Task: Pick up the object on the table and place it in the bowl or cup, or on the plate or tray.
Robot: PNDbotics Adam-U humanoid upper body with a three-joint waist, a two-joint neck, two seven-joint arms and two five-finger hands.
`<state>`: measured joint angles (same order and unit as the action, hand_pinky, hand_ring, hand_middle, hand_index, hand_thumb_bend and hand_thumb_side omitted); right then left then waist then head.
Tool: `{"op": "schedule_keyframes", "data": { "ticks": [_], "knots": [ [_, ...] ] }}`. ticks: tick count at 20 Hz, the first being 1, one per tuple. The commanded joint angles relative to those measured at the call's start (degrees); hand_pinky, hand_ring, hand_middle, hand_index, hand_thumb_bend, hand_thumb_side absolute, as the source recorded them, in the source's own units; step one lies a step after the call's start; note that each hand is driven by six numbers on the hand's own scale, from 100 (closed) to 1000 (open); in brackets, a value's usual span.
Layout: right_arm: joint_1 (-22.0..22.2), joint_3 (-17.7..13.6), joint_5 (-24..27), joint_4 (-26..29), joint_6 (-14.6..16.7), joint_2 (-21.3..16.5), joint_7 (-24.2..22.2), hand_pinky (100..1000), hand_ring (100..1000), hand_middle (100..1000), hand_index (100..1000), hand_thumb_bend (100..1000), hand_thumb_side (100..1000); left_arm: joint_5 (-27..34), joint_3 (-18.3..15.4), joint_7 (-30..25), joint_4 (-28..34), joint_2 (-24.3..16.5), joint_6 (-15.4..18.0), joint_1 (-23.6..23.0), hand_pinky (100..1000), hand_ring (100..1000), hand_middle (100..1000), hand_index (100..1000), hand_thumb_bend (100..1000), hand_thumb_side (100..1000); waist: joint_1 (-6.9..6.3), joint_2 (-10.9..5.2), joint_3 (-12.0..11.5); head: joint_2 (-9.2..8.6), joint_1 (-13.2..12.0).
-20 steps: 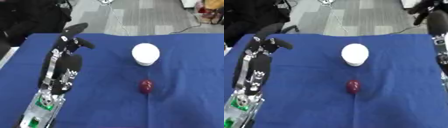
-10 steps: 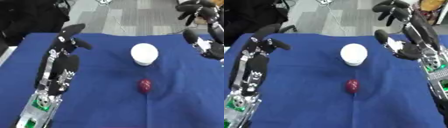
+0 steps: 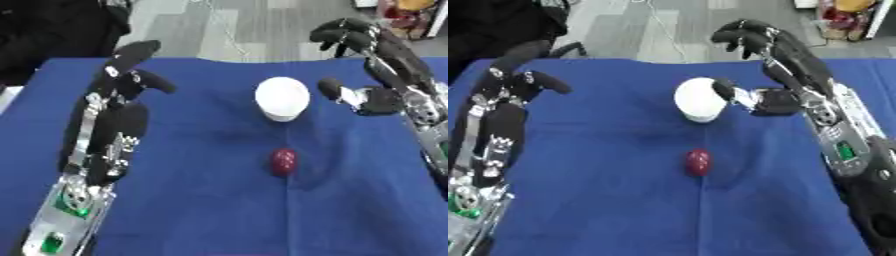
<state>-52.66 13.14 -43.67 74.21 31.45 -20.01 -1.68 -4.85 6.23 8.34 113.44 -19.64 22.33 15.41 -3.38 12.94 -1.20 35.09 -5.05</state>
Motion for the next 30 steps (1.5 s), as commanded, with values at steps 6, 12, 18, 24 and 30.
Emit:
{"op": "schedule_keyframes", "data": {
  "ticks": [6,12,18,24,30],
  "knots": [
    [-1.9,0.0,-3.3,-2.8,7.1,-0.1,-4.6,481,627,764,891,681,1000,0.5,0.0,-0.3,1.2,-1.2,0.1,0.7,621,593,830,864,189,755,0.24,-1.25,-0.3,0.37,-0.3],
    [-1.7,-1.1,-6.2,-5.0,12.6,-0.3,-8.0,509,651,781,899,746,1000,0.5,0.0,-0.3,1.2,-1.2,0.1,0.8,620,593,830,864,189,755,0.26,-1.24,-0.3,0.35,-0.5],
    [-1.2,-1.8,-8.1,-6.2,15.6,-0.5,-10.6,532,665,792,892,767,946,0.5,0.0,-0.3,1.2,-1.1,0.0,0.8,621,594,830,862,189,755,0.32,-1.2,-0.5,0.12,-0.8],
    [-0.6,-2.0,-8.4,-7.1,18.1,-1.0,-11.8,532,648,766,890,760,906,0.5,0.0,-0.3,1.2,-1.1,0.1,0.9,620,594,830,861,189,755,0.35,-1.18,-0.5,0.06,-1.2],
    [-0.1,-1.3,-8.0,-7.5,19.3,-1.3,-12.1,531,630,746,880,763,876,0.5,0.0,-0.3,1.2,-1.2,0.1,0.9,620,594,830,861,189,754,0.45,-1.16,-0.6,0.01,-1.7]
  ]
}}
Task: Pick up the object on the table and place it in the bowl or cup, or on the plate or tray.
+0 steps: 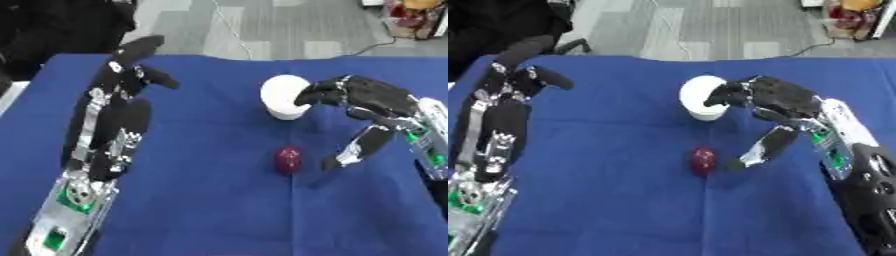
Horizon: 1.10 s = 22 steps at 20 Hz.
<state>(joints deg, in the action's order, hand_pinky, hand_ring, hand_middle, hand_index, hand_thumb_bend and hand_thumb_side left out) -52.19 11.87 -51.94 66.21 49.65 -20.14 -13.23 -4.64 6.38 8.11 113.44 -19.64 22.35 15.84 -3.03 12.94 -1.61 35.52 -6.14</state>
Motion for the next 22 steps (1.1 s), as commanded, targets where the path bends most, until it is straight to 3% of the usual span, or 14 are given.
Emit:
{"op": "schedule_keyframes", "data": {
  "ticks": [1,8,22],
  "knots": [
    [-0.5,0.3,0.2,0.3,1.5,-1.2,-0.8,531,630,746,880,763,876,0.3,-0.1,-0.1,1.2,-1.2,0.0,0.5,620,594,830,861,189,754,0.11,-1.15,-0.2,-0.49,-0.7],
    [0.3,0.8,0.8,-0.8,2.3,-0.8,-1.6,522,614,736,871,772,867,0.3,-0.1,-0.1,1.2,-1.1,0.0,0.6,619,594,830,860,188,754,0.1,-1.07,-0.2,-0.71,1.3],
    [1.1,1.6,2.3,-1.7,0.7,1.2,-2.9,503,555,646,851,777,846,0.3,-0.1,-0.2,1.2,-1.1,0.1,0.7,619,594,831,860,188,753,0.0,-0.94,-0.3,-0.65,0.3]
  ]
}}
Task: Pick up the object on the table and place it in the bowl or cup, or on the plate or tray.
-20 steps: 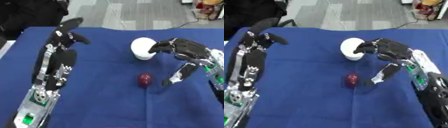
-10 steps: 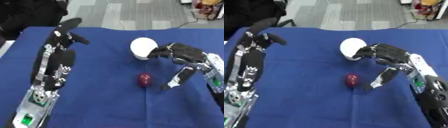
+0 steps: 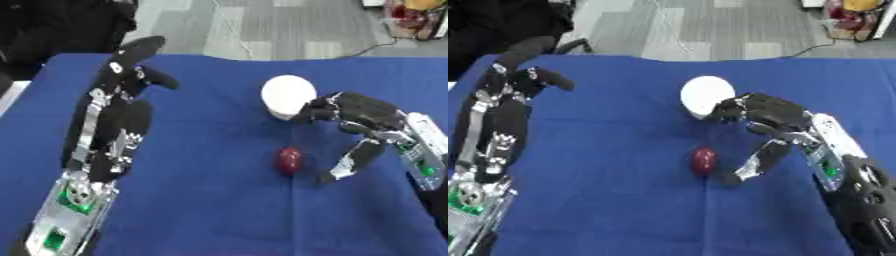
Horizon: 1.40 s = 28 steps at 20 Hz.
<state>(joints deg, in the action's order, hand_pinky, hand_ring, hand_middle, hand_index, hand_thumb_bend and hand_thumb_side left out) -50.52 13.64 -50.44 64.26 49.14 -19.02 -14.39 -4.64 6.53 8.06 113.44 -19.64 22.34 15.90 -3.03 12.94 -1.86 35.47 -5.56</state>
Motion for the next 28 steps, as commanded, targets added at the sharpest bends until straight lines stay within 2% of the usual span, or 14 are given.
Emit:
{"op": "schedule_keyframes", "data": {
  "ticks": [1,6,10,13,18,23,28],
  "knots": [
    [-0.5,-0.3,1.3,-0.1,1.0,0.1,-1.8,496,548,647,852,784,831,0.3,-0.2,-0.1,1.2,-1.1,0.1,0.7,619,595,831,860,188,753,0.01,-0.94,-0.1,-0.59,-0.4],
    [-0.2,-1.0,6.4,-3.1,-0.4,0.6,-3.9,474,520,641,845,800,790,0.3,-0.3,-0.2,1.2,-1.1,0.1,0.8,619,595,831,860,188,753,0.03,-0.91,-0.2,-0.67,-1.1],
    [0.0,-1.2,9.0,-2.8,-1.8,0.5,-5.9,480,524,628,825,786,844,0.3,-0.3,-0.2,1.2,-1.1,0.1,0.8,619,595,831,860,188,753,0.06,-0.88,-0.2,-0.84,-1.4],
    [0.3,-1.0,6.4,-0.5,-3.7,0.3,-4.5,487,529,610,791,769,901,0.3,-0.3,-0.2,1.2,-1.1,0.1,0.8,619,595,831,860,188,753,0.06,-0.86,-0.1,-1.0,-1.5],
    [0.9,0.0,1.0,0.8,-5.7,0.7,0.4,439,506,566,752,765,900,0.3,-0.3,-0.1,1.2,-1.1,0.1,0.7,618,594,831,860,188,753,-0.01,-0.84,0.0,-1.07,-1.5],
    [1.0,0.4,-1.7,-0.1,-6.0,1.0,4.1,419,493,554,744,768,884,0.3,-0.3,-0.1,1.2,-1.1,0.2,0.8,619,595,831,860,188,753,0.03,-0.84,-0.1,-1.03,-1.6],
    [1.0,0.2,-1.8,-1.5,-5.8,1.3,5.2,416,490,551,734,765,877,0.3,-0.3,-0.2,1.2,-1.1,0.2,0.9,619,595,831,860,188,752,0.06,-0.86,-0.2,-1.09,-1.9]
  ]
}}
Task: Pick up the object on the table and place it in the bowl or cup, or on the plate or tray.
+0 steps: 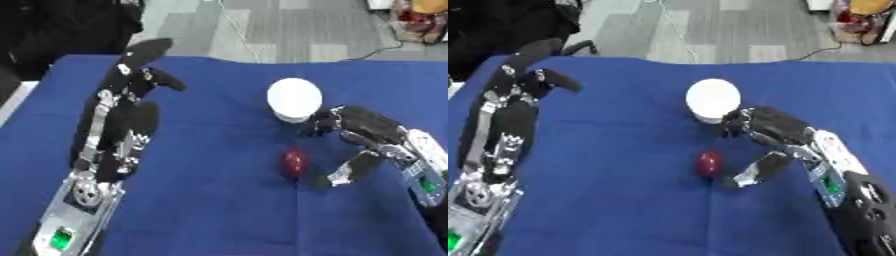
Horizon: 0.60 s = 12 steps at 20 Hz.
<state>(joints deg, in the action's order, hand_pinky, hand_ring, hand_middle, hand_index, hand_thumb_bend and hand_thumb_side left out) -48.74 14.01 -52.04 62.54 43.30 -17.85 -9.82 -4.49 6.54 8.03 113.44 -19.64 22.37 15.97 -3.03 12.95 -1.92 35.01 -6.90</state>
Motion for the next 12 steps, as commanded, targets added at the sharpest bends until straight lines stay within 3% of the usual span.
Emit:
{"op": "schedule_keyframes", "data": {
  "ticks": [1,12],
  "knots": [
    [-0.9,-0.1,-0.5,0.2,0.1,0.3,0.7,418,490,546,725,760,883,0.2,-0.3,-0.2,1.2,-1.1,0.2,0.8,619,595,831,860,188,752,0.05,-0.87,-0.1,-0.65,-0.5],
    [-1.1,0.6,-4.1,-0.4,0.1,2.3,1.9,416,490,530,705,741,897,0.3,-0.2,-0.2,1.2,-1.1,0.2,0.7,619,595,831,860,188,752,0.02,-0.88,-0.1,-0.75,-0.1]
  ]
}}
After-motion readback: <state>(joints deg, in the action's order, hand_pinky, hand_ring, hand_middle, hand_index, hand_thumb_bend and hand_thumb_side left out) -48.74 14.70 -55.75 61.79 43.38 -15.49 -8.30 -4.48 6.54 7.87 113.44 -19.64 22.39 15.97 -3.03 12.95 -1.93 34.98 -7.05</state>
